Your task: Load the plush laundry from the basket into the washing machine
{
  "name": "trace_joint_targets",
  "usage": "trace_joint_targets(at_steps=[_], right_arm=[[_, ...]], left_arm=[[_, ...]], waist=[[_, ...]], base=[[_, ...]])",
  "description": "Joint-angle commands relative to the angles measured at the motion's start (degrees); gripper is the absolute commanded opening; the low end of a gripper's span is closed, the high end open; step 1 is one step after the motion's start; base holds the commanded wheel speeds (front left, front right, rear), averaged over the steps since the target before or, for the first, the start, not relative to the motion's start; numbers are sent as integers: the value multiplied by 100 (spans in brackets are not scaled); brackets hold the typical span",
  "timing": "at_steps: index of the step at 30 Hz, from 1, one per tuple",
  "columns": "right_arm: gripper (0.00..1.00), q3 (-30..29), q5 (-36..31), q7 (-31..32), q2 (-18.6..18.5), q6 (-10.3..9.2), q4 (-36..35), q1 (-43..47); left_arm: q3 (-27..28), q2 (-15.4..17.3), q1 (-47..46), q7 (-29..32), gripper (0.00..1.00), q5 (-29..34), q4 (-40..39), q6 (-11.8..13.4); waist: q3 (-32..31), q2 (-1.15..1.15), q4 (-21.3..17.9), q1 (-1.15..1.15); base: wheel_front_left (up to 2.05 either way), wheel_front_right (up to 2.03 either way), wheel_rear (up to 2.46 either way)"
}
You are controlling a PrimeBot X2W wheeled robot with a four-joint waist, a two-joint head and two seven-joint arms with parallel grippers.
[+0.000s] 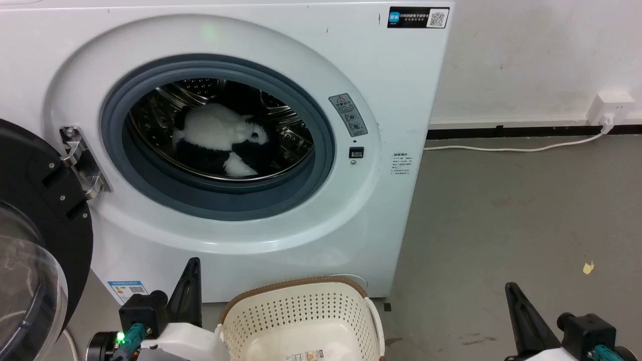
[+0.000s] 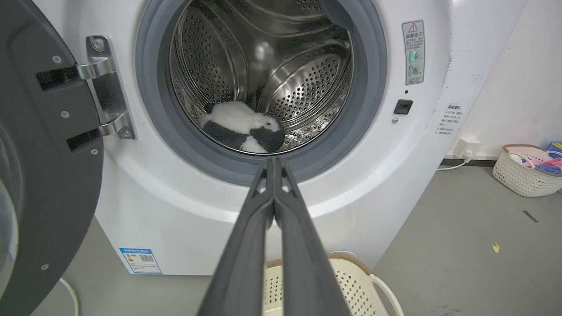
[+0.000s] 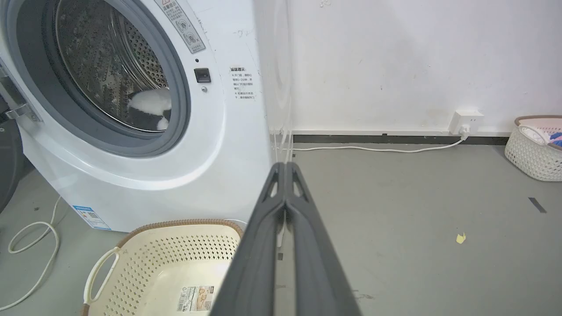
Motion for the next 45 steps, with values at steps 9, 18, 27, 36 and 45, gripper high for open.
trace_joint_targets(at_steps=[9,18,27,36,45], right_arm=[[0,25,-123,116,5,-2,-82,-172],[0,38,-188,198,6,-2,-126,-230],[0,51,-254,280,7,-2,-169,-288],[0,64,-320,362,8,-3,-213,-345],[0,77,-386,444,8,-3,-257,-403]], left_arm=[[98,-90,49,136,0,221,-140,-60],[173,-155,57,242,0,382,-231,-88],[247,-219,65,347,0,543,-321,-116],[322,-283,73,451,0,703,-412,-143],[396,-348,81,556,0,864,-502,-171]], waist=[[32,0,-41,0],[63,0,-79,0],[93,0,-117,0],[123,0,-154,0],[153,0,-192,0]], base=[[0,0,0],[0,0,0],[0,0,0],[0,0,0],[0,0,0]])
